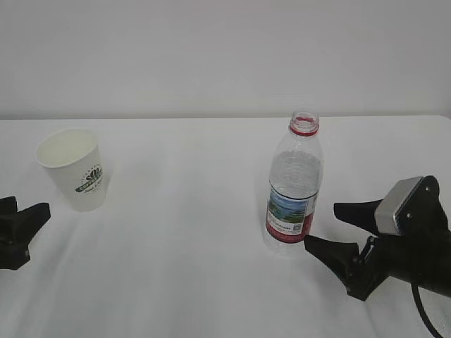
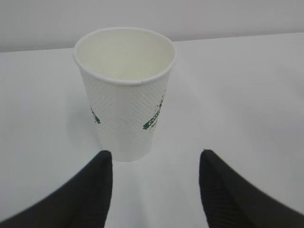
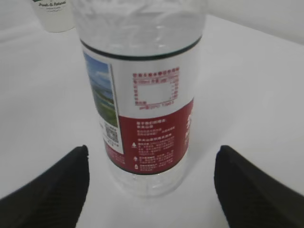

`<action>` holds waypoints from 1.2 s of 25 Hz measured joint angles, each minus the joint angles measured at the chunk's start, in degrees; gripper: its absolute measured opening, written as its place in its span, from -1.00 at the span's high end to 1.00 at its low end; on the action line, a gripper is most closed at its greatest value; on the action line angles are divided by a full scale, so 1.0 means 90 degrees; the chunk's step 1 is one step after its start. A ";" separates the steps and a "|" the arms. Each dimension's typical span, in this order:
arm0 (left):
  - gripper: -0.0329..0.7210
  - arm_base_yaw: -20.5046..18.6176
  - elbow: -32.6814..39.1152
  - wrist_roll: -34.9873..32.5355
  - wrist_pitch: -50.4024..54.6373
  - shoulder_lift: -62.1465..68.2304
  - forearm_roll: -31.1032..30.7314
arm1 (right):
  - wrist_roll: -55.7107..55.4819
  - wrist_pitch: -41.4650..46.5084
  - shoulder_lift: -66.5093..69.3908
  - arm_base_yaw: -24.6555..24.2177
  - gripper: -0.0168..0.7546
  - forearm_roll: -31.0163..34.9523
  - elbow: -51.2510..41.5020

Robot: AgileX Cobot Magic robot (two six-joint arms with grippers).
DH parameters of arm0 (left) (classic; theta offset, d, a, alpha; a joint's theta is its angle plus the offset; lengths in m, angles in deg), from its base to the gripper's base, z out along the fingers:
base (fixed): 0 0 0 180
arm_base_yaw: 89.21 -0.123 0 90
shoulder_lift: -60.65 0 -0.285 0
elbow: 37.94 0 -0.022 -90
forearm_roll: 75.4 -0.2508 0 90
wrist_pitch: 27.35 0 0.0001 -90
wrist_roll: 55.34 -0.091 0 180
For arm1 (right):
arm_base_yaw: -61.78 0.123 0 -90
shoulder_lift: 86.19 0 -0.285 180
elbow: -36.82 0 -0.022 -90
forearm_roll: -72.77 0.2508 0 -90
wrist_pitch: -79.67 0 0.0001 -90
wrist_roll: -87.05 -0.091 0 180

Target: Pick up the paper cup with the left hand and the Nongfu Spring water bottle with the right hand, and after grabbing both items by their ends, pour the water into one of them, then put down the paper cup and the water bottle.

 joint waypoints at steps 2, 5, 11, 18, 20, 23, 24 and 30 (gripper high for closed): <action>-0.23 0.0000 0.0000 0.0000 0.0000 0.0000 0.0000 | -0.0041 0.0000 0.0194 0.0000 -0.66 -0.0126 0.0115; -0.23 0.0000 0.0000 0.0000 0.0000 0.0000 0.0000 | -0.0089 0.0000 0.0287 0.0000 -0.66 -0.0166 0.0208; -0.23 0.0000 0.0000 0.0000 0.0000 0.0000 0.0003 | -0.0123 0.0000 0.0287 0.0000 -0.62 -0.0166 0.0221; -0.23 0.0000 0.0000 0.0000 0.0000 0.0000 0.0014 | -0.0123 0.0000 0.0287 0.0000 -0.49 -0.0166 0.0221; -0.23 0.0000 0.0000 0.0000 0.0000 0.0000 0.0014 | -0.0123 0.0000 0.0287 0.0000 -0.49 -0.0166 0.0221; -0.23 0.0000 0.0000 0.0000 0.0000 0.0000 0.0014 | -0.0133 0.0000 0.0287 0.0000 -0.48 -0.0166 0.0221; -0.23 0.0000 0.0000 0.0000 0.0000 0.0000 0.0014 | -0.0133 0.0000 0.0287 0.0000 -0.48 -0.0166 0.0221; -0.23 0.0000 0.0000 0.0000 0.0000 0.0000 0.0014 | -0.0404 0.0000 0.0287 0.0000 -0.51 -0.0166 0.0247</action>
